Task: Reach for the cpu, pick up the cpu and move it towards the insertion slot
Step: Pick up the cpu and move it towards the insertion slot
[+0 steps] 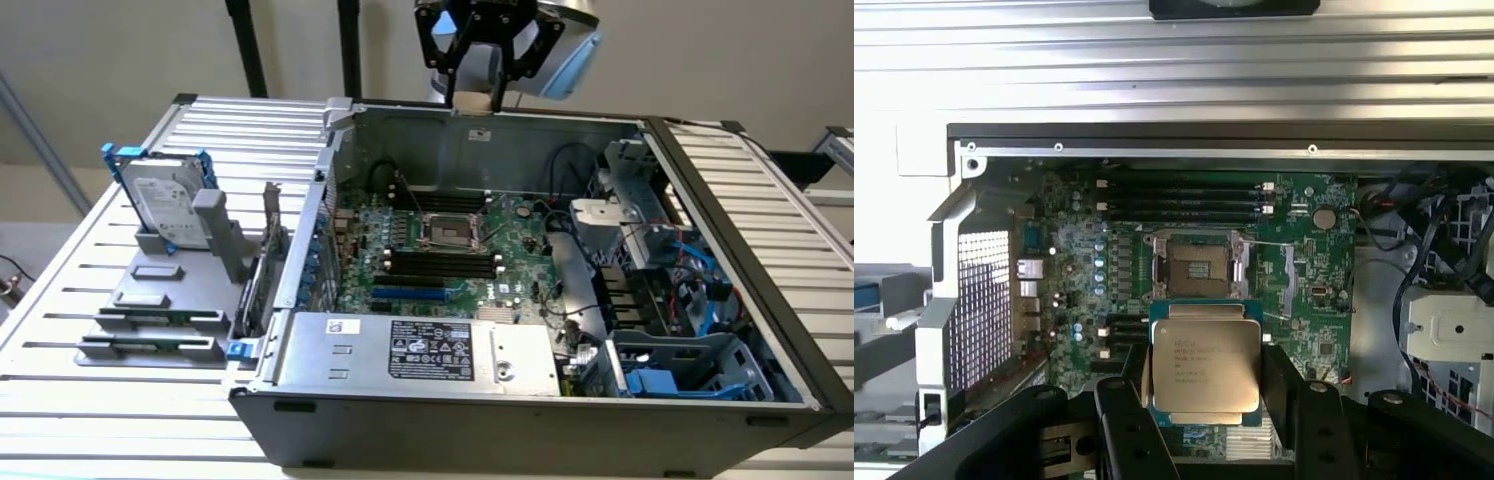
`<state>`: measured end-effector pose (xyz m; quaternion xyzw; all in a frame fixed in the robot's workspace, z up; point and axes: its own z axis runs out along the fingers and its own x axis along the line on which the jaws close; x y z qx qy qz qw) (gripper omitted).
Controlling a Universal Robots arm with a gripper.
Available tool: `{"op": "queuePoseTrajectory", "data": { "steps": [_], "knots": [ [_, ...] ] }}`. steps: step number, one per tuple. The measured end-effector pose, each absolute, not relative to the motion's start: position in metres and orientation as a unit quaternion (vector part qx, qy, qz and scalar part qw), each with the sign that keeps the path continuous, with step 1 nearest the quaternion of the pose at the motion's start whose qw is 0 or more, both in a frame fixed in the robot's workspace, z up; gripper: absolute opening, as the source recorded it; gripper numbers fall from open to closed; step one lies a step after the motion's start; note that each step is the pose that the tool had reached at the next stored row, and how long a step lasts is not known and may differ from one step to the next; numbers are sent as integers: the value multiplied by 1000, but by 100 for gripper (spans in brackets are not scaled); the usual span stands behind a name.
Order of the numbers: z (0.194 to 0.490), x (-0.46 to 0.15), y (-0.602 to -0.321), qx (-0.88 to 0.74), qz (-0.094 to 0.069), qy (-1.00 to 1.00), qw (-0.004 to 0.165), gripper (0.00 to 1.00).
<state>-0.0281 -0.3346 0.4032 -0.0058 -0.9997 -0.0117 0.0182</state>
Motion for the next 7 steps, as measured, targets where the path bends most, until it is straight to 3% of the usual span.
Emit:
{"op": "queuePoseTrajectory", "data": {
  "steps": [7],
  "knots": [
    [403,-28,-335,-6,-12,-1000,19,55]
  ]
}}
